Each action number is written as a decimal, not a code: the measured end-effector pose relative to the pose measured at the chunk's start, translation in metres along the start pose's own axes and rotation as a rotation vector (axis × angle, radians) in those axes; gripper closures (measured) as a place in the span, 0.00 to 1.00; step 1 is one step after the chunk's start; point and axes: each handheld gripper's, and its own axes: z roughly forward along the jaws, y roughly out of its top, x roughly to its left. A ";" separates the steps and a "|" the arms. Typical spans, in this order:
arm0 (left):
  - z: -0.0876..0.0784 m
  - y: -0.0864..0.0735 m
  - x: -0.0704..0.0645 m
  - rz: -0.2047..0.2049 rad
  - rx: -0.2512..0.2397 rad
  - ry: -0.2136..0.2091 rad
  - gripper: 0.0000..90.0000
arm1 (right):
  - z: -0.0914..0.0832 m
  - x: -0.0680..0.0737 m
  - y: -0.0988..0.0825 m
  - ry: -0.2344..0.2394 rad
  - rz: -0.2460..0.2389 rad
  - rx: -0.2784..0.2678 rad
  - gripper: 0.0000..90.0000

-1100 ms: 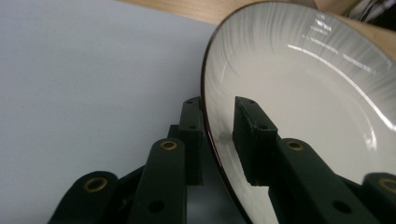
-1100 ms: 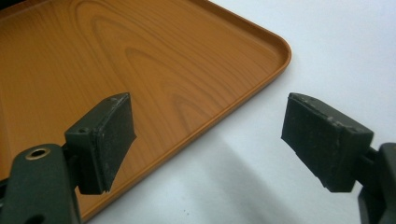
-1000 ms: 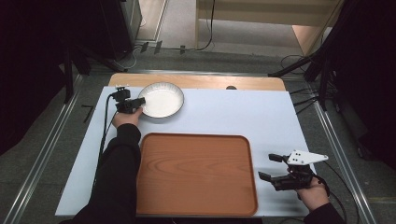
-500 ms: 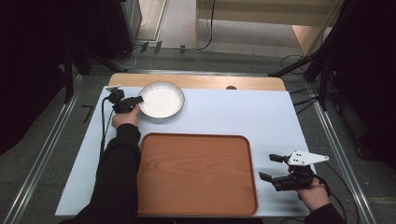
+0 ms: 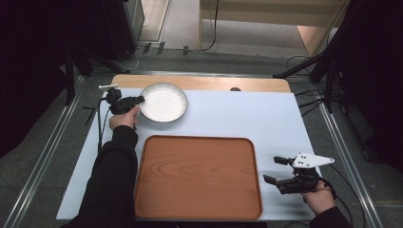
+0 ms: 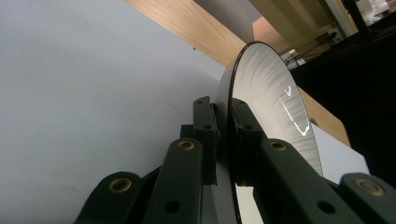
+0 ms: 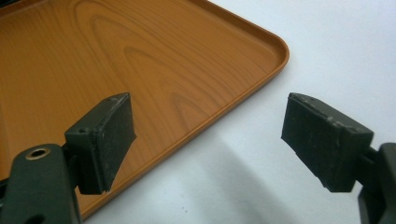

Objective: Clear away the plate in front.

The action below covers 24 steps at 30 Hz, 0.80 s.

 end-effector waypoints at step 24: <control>-0.048 -0.010 -0.021 0.042 0.128 -0.187 0.93 | 0.000 0.001 0.000 -0.005 -0.010 0.003 0.20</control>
